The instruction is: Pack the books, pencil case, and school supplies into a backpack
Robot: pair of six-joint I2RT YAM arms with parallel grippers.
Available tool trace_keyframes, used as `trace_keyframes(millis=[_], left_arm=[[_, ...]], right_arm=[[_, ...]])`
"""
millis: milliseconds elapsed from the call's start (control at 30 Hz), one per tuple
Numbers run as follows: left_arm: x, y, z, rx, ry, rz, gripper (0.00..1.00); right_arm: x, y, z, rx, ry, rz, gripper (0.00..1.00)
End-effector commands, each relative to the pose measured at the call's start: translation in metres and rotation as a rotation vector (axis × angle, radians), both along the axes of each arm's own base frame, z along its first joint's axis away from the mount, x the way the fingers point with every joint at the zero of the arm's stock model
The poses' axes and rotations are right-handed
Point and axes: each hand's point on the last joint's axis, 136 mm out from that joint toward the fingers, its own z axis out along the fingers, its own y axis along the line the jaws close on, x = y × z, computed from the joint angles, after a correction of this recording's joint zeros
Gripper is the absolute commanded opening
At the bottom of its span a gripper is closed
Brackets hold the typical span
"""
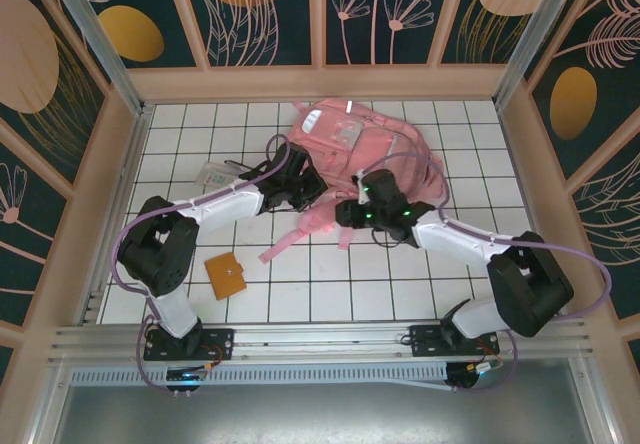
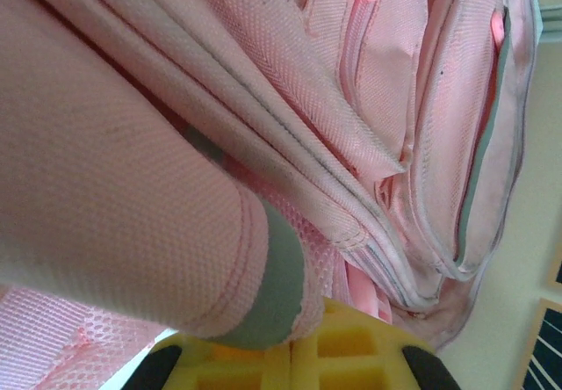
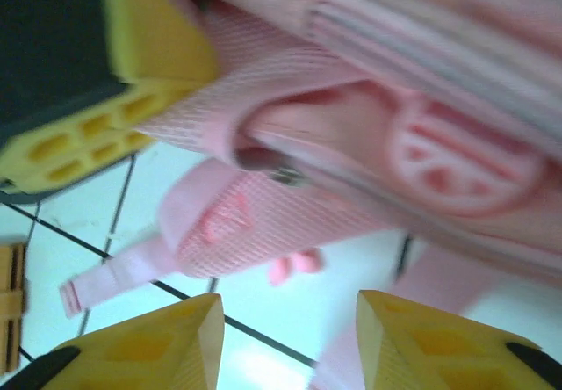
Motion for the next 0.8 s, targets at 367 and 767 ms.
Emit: trace_keyframes(millis=[367,767], left_arm=[[-0.017,-0.015,0.057,-0.192,-0.005,-0.011,0.0],[-0.015,-0.024,0.055,-0.191,0.001,-0.036,0.0]], right_arm=[[0.06,-0.021,-0.013,-0.256,-0.149,-0.549,0.43],[0.069,-0.017,0.009,-0.295,-0.144,-0.572,0.23]])
